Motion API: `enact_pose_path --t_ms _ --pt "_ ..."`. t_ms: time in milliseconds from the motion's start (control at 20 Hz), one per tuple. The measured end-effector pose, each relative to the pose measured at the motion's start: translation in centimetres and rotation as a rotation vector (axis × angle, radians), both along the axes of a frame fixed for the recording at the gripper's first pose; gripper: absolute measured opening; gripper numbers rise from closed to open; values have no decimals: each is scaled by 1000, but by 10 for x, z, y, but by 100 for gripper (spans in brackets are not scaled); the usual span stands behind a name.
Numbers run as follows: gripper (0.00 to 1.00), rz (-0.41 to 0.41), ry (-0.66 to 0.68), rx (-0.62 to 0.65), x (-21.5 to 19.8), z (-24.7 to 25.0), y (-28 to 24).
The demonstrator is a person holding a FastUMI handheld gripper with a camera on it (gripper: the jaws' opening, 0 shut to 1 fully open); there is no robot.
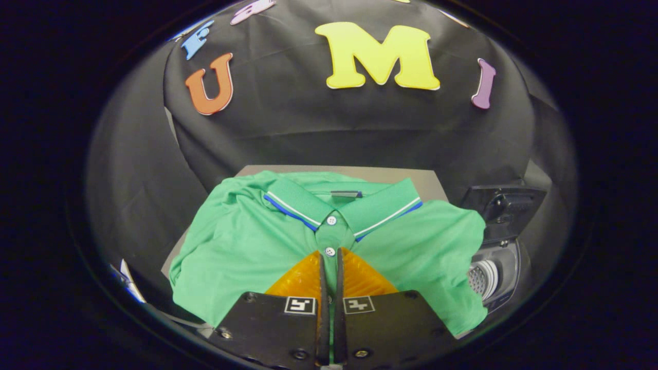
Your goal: Put the clothes into the washing machine and then close the washing machine lid.
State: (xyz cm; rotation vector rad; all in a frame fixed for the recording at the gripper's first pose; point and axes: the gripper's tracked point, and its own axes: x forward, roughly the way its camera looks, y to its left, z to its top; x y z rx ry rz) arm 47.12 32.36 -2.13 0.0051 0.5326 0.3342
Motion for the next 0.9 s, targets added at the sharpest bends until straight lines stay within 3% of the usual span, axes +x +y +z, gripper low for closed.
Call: enact_pose_path --t_ms 400,650,900 --pt "6 58 -112 100 -59 41 -22" --pt "6 62 -200 158 -94 85 -73" --pt "6 1 -309 170 -112 131 -145"
